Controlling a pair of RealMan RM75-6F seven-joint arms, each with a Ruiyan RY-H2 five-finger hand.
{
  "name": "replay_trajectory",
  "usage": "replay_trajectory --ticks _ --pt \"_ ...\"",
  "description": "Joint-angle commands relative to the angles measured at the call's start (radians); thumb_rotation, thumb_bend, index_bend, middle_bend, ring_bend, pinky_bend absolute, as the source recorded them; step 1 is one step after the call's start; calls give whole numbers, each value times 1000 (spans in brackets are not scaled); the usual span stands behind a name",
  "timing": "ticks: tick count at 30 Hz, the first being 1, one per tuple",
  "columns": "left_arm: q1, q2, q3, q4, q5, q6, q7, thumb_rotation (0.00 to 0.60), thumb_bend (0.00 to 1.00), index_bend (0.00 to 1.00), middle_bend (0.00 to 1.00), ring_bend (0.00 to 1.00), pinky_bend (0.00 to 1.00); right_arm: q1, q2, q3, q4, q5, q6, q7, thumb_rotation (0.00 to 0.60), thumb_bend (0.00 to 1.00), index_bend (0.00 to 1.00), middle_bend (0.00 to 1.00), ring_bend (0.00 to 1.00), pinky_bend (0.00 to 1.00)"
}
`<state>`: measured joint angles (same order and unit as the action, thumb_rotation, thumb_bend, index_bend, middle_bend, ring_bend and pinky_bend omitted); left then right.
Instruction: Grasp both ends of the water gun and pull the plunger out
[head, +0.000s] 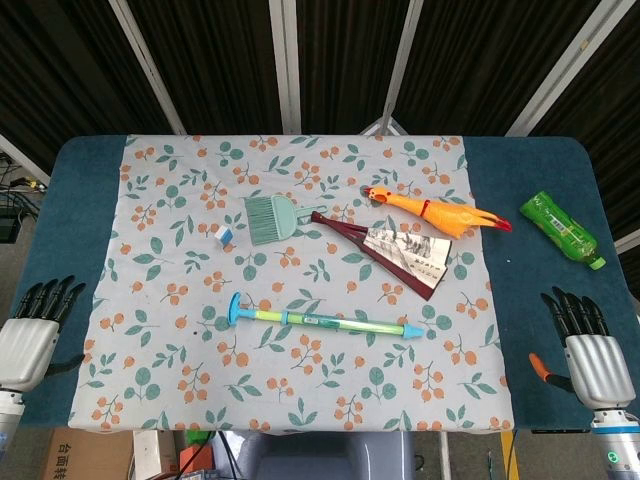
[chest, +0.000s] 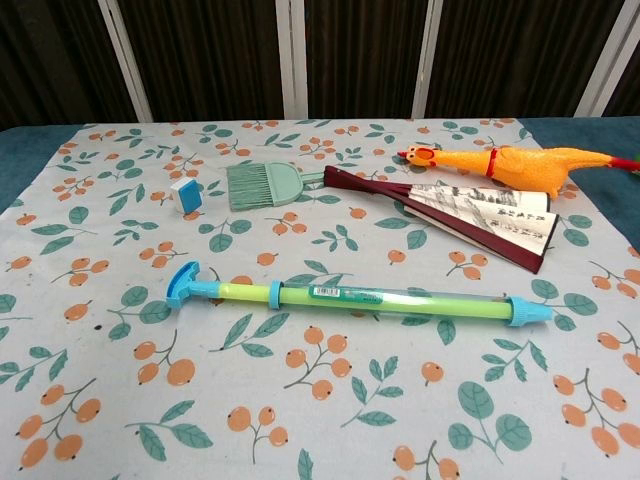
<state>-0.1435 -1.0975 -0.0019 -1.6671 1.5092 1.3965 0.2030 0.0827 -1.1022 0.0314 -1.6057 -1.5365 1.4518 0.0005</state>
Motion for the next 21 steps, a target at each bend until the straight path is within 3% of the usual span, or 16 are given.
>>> replay_trajectory --ticks 1,4,8,15,21 --pt "-17 -4 -8 -16 6 -12 39 600 48 0 0 0 75 2 -1 1 -5 4 -5 -1 600 313 0 0 0 0" --pt "-49 -9 -23 -56 2 -45 103 600 54 20 2 0 95 5 -1 1 -9 7 -13 -4 600 314 0 0 0 0" --pt "-121 -22 -78 -138 -44 -111 218 600 88 165 51 15 167 7 1 1 -13 13 -20 -2 600 313 0 0 0 0" --pt "-265 -105 -180 -264 -255 -238 436 600 176 340 193 101 247 8 7 -1 -18 15 -24 10 600 313 0 0 0 0" --pt "-401 -249 -236 -274 -423 -250 681 600 222 408 216 109 253 6 11 -4 -19 12 -24 19 600 313 0 0 0 0"
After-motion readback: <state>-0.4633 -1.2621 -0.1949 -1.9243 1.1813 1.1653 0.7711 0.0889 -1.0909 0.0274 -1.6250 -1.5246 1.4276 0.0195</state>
